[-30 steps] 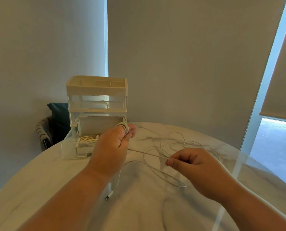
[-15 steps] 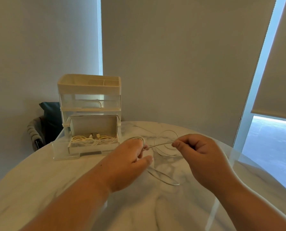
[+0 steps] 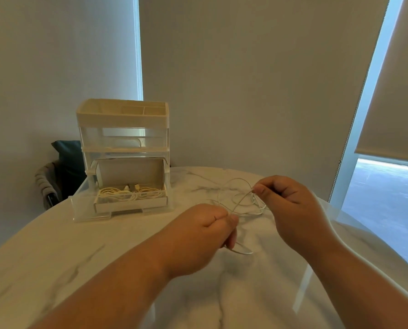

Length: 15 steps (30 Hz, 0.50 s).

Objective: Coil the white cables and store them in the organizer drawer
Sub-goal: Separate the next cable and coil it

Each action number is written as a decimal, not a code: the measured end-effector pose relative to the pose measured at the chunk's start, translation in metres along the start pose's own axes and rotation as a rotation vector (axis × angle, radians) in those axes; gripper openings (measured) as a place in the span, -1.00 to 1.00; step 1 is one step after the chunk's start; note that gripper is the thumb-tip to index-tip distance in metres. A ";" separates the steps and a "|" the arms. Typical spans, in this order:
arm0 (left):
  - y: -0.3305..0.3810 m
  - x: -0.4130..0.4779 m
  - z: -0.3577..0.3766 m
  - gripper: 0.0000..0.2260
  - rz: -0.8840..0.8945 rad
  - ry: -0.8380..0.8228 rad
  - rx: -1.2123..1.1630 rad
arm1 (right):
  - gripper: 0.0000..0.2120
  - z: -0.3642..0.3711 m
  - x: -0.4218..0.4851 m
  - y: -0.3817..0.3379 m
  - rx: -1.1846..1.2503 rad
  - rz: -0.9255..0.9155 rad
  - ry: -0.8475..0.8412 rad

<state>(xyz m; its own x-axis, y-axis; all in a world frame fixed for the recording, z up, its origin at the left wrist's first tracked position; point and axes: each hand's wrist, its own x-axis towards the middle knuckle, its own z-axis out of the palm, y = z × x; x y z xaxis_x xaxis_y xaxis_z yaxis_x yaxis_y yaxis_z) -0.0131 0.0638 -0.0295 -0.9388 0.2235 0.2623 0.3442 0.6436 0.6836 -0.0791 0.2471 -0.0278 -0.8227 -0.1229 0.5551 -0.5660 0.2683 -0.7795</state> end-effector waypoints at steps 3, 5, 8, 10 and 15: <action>0.007 -0.003 -0.001 -0.55 -0.019 -0.021 -0.446 | -0.80 0.005 0.000 0.007 0.059 0.127 -0.147; 0.012 -0.003 -0.003 -0.58 -0.098 -0.065 -0.888 | -0.71 0.013 -0.005 0.009 0.084 0.163 -0.285; 0.017 -0.001 -0.006 -0.68 -0.067 -0.076 -1.193 | -0.66 0.026 -0.015 0.007 0.094 0.155 -0.451; 0.016 0.000 -0.008 -0.66 -0.058 -0.044 -1.259 | -0.68 0.030 -0.017 0.007 0.108 0.169 -0.510; 0.013 0.003 -0.009 -0.68 -0.101 0.038 -1.206 | -0.76 0.028 -0.017 0.001 -0.009 0.172 -0.463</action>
<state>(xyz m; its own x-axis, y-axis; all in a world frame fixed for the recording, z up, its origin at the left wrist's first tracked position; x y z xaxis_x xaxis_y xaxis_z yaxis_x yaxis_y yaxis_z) -0.0109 0.0665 -0.0141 -0.9680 0.1774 0.1772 0.0821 -0.4437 0.8924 -0.0674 0.2222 -0.0458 -0.8423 -0.4874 0.2301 -0.4215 0.3296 -0.8448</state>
